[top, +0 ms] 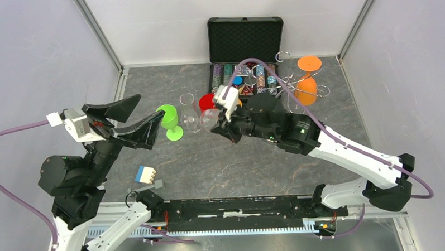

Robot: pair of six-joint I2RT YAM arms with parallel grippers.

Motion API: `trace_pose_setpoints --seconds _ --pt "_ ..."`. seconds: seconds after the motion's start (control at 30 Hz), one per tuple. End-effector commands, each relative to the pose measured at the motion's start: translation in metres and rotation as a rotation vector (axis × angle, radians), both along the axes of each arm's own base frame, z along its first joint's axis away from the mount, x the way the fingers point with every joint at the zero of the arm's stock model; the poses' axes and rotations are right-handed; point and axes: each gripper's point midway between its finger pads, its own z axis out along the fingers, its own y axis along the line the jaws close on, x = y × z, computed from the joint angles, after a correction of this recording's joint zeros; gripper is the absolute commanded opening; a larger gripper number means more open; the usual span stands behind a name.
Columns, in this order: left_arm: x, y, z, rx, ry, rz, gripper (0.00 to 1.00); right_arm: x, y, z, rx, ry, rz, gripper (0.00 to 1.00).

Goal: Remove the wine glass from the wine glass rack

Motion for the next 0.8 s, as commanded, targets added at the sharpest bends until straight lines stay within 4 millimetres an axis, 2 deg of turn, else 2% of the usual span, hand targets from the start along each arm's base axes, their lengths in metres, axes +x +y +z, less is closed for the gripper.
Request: trace_pose_setpoints --seconds 0.0,0.2,0.43,0.53,0.67,0.77 --pt "0.017 -0.003 -0.022 0.096 0.025 0.049 1.00 0.000 -0.008 -0.036 -0.265 -0.073 -0.013 0.00" --pt "0.026 0.005 -0.031 0.129 0.055 0.116 1.00 -0.003 0.006 -0.087 -0.553 -0.071 -0.033 0.00" --pt "0.014 0.021 -0.018 0.097 -0.009 0.161 1.00 -0.004 0.017 -0.126 -0.684 -0.030 0.023 0.00" --pt "0.009 0.041 -0.013 0.043 -0.031 0.232 1.00 -0.007 0.014 -0.137 -0.738 -0.017 0.048 0.00" --pt "0.001 0.080 -0.011 -0.085 -0.057 0.382 1.00 -0.010 0.014 -0.150 -0.790 -0.006 0.087 0.01" --pt "-0.008 0.098 -0.014 -0.151 -0.082 0.432 1.00 -0.011 0.016 -0.160 -0.824 0.003 0.110 0.01"
